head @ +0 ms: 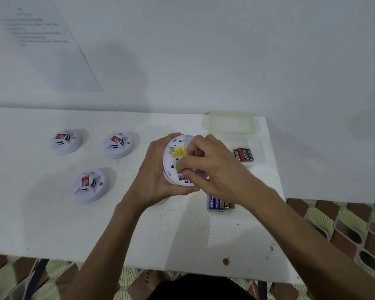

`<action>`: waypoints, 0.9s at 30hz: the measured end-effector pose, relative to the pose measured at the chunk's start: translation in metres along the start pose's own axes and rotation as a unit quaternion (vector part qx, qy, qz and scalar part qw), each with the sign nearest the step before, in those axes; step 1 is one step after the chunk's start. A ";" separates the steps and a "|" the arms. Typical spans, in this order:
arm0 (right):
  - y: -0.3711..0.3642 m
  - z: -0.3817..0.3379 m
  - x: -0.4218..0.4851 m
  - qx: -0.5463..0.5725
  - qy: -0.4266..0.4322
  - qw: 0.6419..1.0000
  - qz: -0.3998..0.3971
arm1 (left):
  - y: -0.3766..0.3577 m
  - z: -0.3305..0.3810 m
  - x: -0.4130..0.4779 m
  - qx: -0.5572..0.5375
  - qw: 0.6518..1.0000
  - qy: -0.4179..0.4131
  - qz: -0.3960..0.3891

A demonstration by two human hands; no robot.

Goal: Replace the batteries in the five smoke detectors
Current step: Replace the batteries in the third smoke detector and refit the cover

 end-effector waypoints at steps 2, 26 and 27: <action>-0.002 -0.002 0.006 -0.013 0.035 0.998 -0.047 | -0.001 -0.007 0.001 0.014 1.000 0.014 -0.005; 0.041 0.038 -0.061 0.265 -0.233 0.930 0.106 | 0.009 0.025 0.001 -0.006 0.999 -0.025 0.020; 0.037 0.046 -0.078 0.254 -0.274 0.922 0.100 | 0.009 0.023 0.001 -0.007 0.999 -0.022 0.022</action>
Point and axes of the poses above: each hand's wrist, its own x-axis towards the middle knuckle, its own y-axis out of the back of the hand, z = x × y, the point moved 9 cm from there along x, towards the middle knuckle, and after that the axes turned 12 degrees about y, right-handed, at the moved point
